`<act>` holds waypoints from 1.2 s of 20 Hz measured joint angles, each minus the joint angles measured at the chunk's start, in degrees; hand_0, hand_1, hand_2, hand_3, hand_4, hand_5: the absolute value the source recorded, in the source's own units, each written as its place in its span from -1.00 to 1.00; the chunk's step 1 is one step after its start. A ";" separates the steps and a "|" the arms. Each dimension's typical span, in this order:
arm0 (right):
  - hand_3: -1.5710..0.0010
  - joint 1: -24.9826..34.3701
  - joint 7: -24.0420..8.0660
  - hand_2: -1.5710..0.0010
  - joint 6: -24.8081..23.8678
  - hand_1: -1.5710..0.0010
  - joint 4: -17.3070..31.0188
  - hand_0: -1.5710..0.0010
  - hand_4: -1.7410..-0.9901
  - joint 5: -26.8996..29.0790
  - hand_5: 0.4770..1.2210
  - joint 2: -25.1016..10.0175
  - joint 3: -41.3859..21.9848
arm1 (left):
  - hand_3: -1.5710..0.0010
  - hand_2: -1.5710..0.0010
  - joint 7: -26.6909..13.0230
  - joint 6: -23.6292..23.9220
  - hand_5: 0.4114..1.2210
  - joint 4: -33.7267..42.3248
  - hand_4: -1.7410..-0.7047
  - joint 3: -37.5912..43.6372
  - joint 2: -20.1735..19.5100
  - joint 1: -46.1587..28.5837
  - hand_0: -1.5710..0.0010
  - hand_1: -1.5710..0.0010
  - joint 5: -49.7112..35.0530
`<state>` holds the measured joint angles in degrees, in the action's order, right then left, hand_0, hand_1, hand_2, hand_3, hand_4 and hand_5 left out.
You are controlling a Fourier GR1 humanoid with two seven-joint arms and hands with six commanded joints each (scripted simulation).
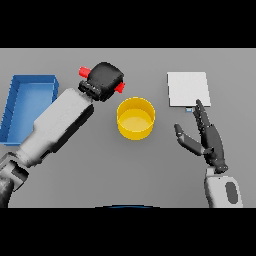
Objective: Pick up the red beaker and tilt it to pour out 1 green nut into yellow bowl. Pick up the yellow bowl and place it on the metallic measuring scale.
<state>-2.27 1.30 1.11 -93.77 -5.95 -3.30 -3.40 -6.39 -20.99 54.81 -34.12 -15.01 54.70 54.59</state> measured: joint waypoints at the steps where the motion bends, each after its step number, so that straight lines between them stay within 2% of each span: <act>1: 1.00 0.59 -0.66 1.00 -0.07 1.00 0.87 1.00 0.18 0.18 -0.60 0.01 0.36 | -0.66 -1.00 0.40 -1.39 0.99 -0.91 -0.91 -1.66 0.10 1.32 -1.00 -1.00 1.69; 4: 1.00 0.37 0.59 1.00 0.07 1.00 0.90 1.00 0.17 1.20 -0.65 0.72 0.62 | -0.53 -1.00 1.47 -3.74 1.00 -2.59 -0.94 -4.63 0.29 4.25 -1.00 -1.00 5.05; 8: 1.00 0.25 1.38 1.00 0.08 1.00 0.75 1.00 0.18 0.74 -0.67 0.68 0.32 | -0.81 -1.00 4.47 -5.00 1.00 -3.35 -0.97 -9.09 0.42 7.19 -1.00 -1.00 8.92; 11: 1.00 0.70 -0.02 1.00 -0.15 1.00 1.08 1.00 0.18 0.32 -0.67 0.11 0.59 | -0.90 -1.00 5.58 -5.44 1.00 -5.11 -0.98 -12.44 1.46 9.79 -1.00 -1.00 12.15; 15: 1.00 0.39 0.03 1.00 -0.06 1.00 0.47 1.00 0.21 0.72 -0.66 -0.23 0.93 | -0.96 -1.00 5.94 -4.93 1.00 -5.72 -0.99 -16.41 2.10 11.04 -1.00 -1.00 15.94; 19: 1.00 -0.03 0.46 1.00 -0.38 1.00 0.16 1.00 0.20 0.10 -0.65 -0.37 0.77 | -0.98 -1.00 9.02 -6.81 1.00 -7.27 -1.00 -21.55 2.89 13.38 -1.00 -1.00 19.66; 20: 1.00 1.28 -0.76 1.00 -0.87 1.00 0.91 1.00 0.20 -0.49 -0.66 -0.08 0.58 | -0.99 -1.00 9.32 -7.30 1.00 -6.93 -1.00 -22.29 2.85 13.43 -1.00 -1.00 20.13; 24: 1.00 0.60 1.35 1.00 -1.42 1.00 1.16 1.00 0.24 -1.46 -0.68 -0.19 0.48 | -0.99 -1.00 10.15 -7.72 1.00 -9.99 -1.00 -24.50 4.86 16.06 -1.00 -1.00 22.34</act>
<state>-1.66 2.66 -0.31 -92.62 -7.41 -3.49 -2.92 3.76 -28.71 44.81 -58.62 -10.15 70.76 76.93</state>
